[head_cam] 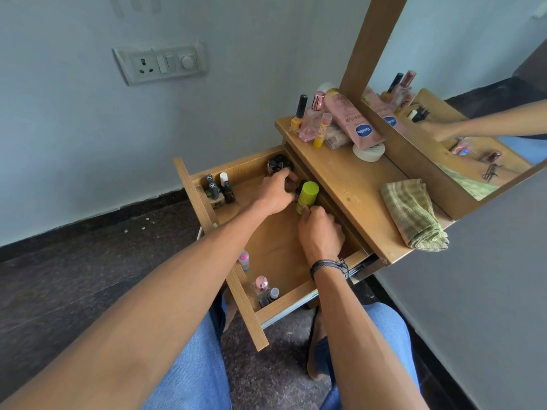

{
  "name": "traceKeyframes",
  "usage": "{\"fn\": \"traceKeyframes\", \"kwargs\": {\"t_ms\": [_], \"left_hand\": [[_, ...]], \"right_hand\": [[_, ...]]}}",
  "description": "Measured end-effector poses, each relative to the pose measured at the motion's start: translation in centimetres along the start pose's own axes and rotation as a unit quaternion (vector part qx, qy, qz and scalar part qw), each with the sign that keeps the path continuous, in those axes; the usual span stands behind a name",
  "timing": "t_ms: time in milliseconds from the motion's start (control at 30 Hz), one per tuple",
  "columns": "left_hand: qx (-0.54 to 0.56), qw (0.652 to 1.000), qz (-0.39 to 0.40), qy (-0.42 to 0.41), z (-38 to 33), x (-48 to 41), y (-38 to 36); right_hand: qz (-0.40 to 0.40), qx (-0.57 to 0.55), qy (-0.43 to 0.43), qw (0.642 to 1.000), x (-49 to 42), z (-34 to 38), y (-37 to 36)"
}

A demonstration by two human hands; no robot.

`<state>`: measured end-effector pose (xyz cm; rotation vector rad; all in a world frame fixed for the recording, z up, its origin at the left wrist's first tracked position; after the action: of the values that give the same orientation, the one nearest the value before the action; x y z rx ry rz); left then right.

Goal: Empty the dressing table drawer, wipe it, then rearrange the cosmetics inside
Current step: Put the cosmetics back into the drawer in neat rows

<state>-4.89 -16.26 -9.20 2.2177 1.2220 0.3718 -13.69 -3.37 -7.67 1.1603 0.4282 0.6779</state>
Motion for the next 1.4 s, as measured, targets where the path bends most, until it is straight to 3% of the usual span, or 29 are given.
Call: {"fn": "traceKeyframes", "kwargs": {"t_ms": [167,400,533,667,800,967,1400], "left_hand": [[-0.032,0.999,-0.025,-0.004,-0.2,0.1,0.8],[-0.038,0.991,-0.120,-0.048,-1.5,0.4,3.3],[-0.034,0.974,-0.214,-0.059,-2.7,1.1,5.9],[0.062,0.958,-0.268,-0.076,-4.7,-0.1,8.9],[0.153,0.962,-0.218,-0.065,-6.4,-2.9,10.1],[0.176,0.973,-0.117,-0.089,-7.9,-5.0,8.7],[0.033,0.984,-0.098,-0.142,-9.6,-6.9,8.3]], "right_hand": [[-0.006,-0.054,0.023,0.998,0.7,0.5,0.5],[-0.088,-0.188,0.188,0.960,3.1,3.3,5.9],[-0.117,-0.321,0.130,0.931,-1.0,3.6,9.9],[-0.093,-0.403,0.027,0.910,-6.5,3.4,9.9],[-0.060,-0.412,0.031,0.909,-8.7,4.6,8.5],[-0.056,-0.411,0.041,0.909,-9.9,5.5,7.7],[-0.057,-0.411,0.034,0.909,-10.5,5.4,7.8]]}}
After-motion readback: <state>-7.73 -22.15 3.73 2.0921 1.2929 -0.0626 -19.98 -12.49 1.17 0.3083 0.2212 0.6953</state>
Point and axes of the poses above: each hand's wrist, its own x-axis away from the middle knuckle, its own y-axis out of the back of the hand, z = x × y, the point moved 8 cm from there along -x, towards the middle knuckle, and after that the axes turned 10 degrees about -y, right-handed, at the moved point
